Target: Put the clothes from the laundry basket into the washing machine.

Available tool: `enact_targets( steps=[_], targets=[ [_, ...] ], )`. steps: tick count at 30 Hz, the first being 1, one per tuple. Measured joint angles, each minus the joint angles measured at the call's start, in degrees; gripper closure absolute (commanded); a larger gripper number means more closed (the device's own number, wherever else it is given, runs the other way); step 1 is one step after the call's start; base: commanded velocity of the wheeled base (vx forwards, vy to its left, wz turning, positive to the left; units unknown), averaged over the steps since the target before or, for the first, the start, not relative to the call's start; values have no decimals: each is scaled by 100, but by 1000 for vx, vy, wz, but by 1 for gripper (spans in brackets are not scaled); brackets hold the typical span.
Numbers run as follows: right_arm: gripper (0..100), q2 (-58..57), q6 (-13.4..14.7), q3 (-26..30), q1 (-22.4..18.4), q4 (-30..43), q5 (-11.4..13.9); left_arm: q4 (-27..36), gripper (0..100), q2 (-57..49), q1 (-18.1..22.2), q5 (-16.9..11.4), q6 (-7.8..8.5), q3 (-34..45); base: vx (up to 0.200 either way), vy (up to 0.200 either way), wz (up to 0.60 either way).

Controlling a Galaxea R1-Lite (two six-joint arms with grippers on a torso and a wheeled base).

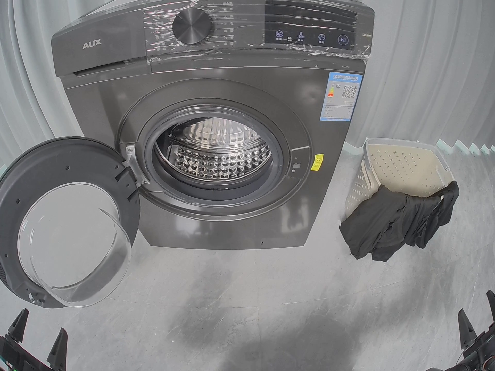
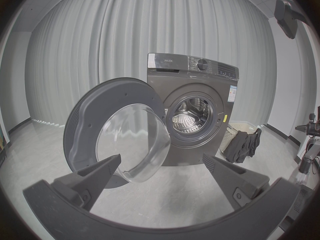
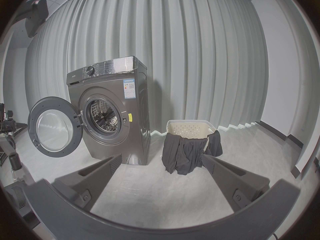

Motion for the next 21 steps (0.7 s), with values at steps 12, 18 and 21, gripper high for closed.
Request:
enact_targets(
  steps=[12,18,21],
  targets=[
    [0,4,0,0,-6,0,2,0,0,0,-5,4,0,0,0,0,0],
    [0,4,0,0,-5,0,2,0,0,-2,0,1,0,0,0,-67,0],
    [0,4,0,0,-5,0,2,0,0,0,0,4,0,0,0,-200,0]
  ],
)
